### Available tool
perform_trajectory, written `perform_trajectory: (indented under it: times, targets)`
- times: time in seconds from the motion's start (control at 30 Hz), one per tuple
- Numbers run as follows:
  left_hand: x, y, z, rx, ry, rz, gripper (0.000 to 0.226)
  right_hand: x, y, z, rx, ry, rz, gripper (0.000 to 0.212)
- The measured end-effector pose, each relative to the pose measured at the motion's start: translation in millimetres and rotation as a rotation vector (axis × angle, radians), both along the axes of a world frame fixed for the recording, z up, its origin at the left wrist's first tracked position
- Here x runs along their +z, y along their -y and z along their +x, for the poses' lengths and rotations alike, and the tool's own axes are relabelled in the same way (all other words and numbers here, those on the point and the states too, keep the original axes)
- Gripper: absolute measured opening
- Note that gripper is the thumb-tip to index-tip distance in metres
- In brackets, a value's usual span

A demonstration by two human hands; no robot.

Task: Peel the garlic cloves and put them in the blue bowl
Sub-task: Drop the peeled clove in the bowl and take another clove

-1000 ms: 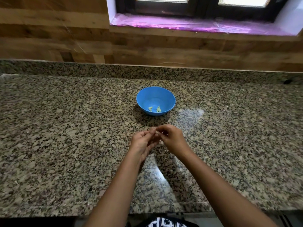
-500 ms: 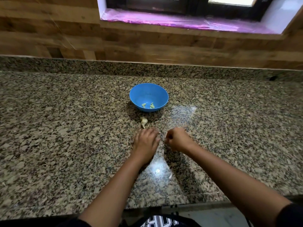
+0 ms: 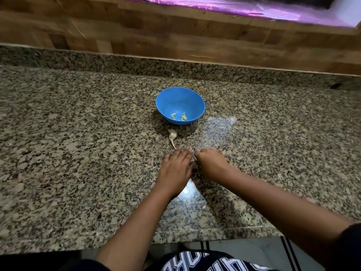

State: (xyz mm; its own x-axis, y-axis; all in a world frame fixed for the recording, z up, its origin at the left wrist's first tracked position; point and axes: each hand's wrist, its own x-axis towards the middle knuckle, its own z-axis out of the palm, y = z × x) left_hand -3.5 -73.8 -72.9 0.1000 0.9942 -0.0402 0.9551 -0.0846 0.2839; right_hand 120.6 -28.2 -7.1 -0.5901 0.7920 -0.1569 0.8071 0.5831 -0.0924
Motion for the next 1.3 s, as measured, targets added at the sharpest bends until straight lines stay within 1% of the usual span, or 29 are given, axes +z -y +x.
perform_trajectory:
  times: [0.17,0.23,0.27,0.3,0.33,0.4,0.43,0.47,0.53,0.57,0.63,0.67,0.73,0.77,0.83,0.87,0.9,0.93,0.97,1.0,1.1,1.13,1.17,1.2,1.27,1.3]
  targets:
    - [0,1,1,-0.008,0.001,0.005,0.052,-6,10,0,-0.056,-0.081,0.008,0.019]
    - [1,2,1,-0.007,0.011,0.016,0.052,-11,11,4,-0.179,-0.182,-0.033,0.009]
    - [1,1,1,-0.011,0.020,0.022,0.052,-13,8,7,-0.299,-0.266,-0.090,0.005]
    - [0,0,1,-0.010,0.047,0.025,0.051,-13,6,9,-0.439,-0.393,-0.200,0.006]
    - [0,-1,1,0.004,0.107,0.032,0.049,-13,5,12,-0.572,-0.568,-0.347,0.006]
    - [3,-3,0,0.075,0.333,0.054,0.042,-6,10,16,-0.753,-0.964,-0.666,0.009]
    - [7,-5,1,0.105,0.457,0.055,0.037,-2,14,16,-0.792,-1.134,-0.802,0.010]
    - [12,-8,1,0.117,0.558,0.040,0.032,0,18,17,-0.795,-1.246,-0.884,0.010]
    - [21,-12,4,0.110,0.708,-0.024,0.022,1,20,17,-0.740,-1.370,-0.963,0.010]
    - [26,-13,5,0.100,0.753,-0.056,0.019,2,19,18,-0.716,-1.403,-0.980,0.011]
    - [34,-16,4,0.056,0.772,-0.080,0.017,7,15,20,-0.690,-1.382,-0.983,0.011]
    - [36,-17,3,0.028,0.752,-0.087,0.019,10,13,22,-0.665,-1.323,-0.960,0.010]
    - [38,-18,3,0.000,0.724,-0.106,0.024,18,13,25,-0.579,-1.125,-0.868,0.011]
    - [39,-19,3,0.005,0.757,-0.114,0.025,22,12,24,-0.532,-1.004,-0.802,0.012]
    - [42,-20,5,0.037,0.902,-0.127,0.022,34,11,23,-0.427,-0.770,-0.660,0.017]
    - [45,-20,6,0.052,0.977,-0.140,0.020,38,11,22,-0.384,-0.694,-0.615,0.020]
    - [48,-20,7,0.062,1.042,-0.159,0.019,42,10,21,-0.358,-0.662,-0.592,0.021]
    - [52,-21,9,0.070,1.098,-0.173,0.019,45,10,21,-0.354,-0.673,-0.592,0.022]
    - [57,-20,10,0.076,1.132,-0.173,0.019,46,9,21,-0.375,-0.727,-0.629,0.023]
    - [60,-20,10,0.081,1.146,-0.161,0.019,46,8,21,-0.421,-0.808,-0.697,0.024]
    - [63,-19,11,0.061,1.156,-0.109,0.022,44,11,18,-0.594,-1.112,-1.019,0.028]
    - [63,-18,11,0.074,1.161,-0.106,0.023,42,12,16,-0.624,-1.148,-1.040,0.028]
    - [63,-17,12,0.106,1.169,-0.118,0.024,39,14,15,-0.614,-1.115,-0.962,0.028]
    - [63,-17,13,0.143,1.195,-0.152,0.025,37,16,14,-0.560,-1.019,-0.795,0.026]
    - [66,-16,11,0.221,1.314,-0.311,0.027,30,19,15,-0.344,-0.716,-0.319,0.017]
    - [68,-15,10,0.252,1.388,-0.416,0.028,27,20,17,-0.235,-0.593,-0.145,0.013]
